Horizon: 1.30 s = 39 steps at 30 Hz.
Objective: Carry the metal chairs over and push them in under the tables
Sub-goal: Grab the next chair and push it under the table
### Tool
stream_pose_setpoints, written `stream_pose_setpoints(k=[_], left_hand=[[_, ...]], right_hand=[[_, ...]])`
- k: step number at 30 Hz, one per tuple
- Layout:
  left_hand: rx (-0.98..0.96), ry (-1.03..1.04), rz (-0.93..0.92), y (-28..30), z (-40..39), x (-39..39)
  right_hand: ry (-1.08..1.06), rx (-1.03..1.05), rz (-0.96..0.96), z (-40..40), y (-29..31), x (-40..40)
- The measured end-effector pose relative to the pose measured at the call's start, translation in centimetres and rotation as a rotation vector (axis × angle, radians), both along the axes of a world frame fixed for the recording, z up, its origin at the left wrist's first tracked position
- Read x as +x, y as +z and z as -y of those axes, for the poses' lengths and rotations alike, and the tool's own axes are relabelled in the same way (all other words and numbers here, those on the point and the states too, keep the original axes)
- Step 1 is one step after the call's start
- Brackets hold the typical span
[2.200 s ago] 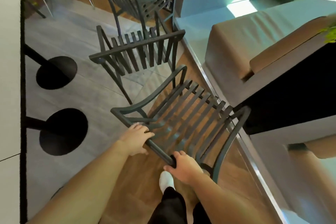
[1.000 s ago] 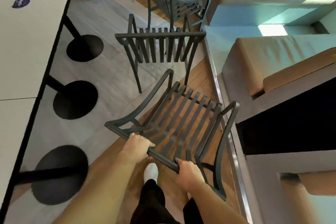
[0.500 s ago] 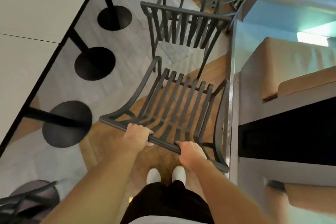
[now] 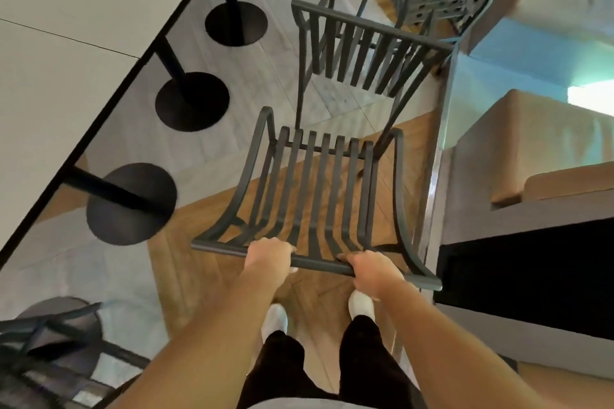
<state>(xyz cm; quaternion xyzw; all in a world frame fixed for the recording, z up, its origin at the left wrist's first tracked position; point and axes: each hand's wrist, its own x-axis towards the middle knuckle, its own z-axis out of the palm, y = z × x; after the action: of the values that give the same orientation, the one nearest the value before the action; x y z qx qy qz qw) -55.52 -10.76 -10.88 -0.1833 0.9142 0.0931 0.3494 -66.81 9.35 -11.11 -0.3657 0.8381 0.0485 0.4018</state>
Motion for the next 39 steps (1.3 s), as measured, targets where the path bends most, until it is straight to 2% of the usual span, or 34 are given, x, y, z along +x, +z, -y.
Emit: stream_pose_setpoints(k=[11,17,26,39], left_hand=[[-0.008,0.279,0.067,-0.4,-4.2,-1.9],[-0.006,0.478,0.003,-0.8,-9.8,-0.9],[-0.073,0.706,0.004,-0.5,-15.4,2.7],[-0.098,1.026,0.068,-0.2,-18.0,7.5]], right_hand=[[0.286,-0.064,0.011,-0.8,-0.7,-6.7],[0.466,-0.040,0.011,-2.6,-0.9,-8.9],[0.707,-0.052,0.023,-2.0,0.0,-7.9],[1.066,-0.031,0.021,4.5,0.2,-3.8]])
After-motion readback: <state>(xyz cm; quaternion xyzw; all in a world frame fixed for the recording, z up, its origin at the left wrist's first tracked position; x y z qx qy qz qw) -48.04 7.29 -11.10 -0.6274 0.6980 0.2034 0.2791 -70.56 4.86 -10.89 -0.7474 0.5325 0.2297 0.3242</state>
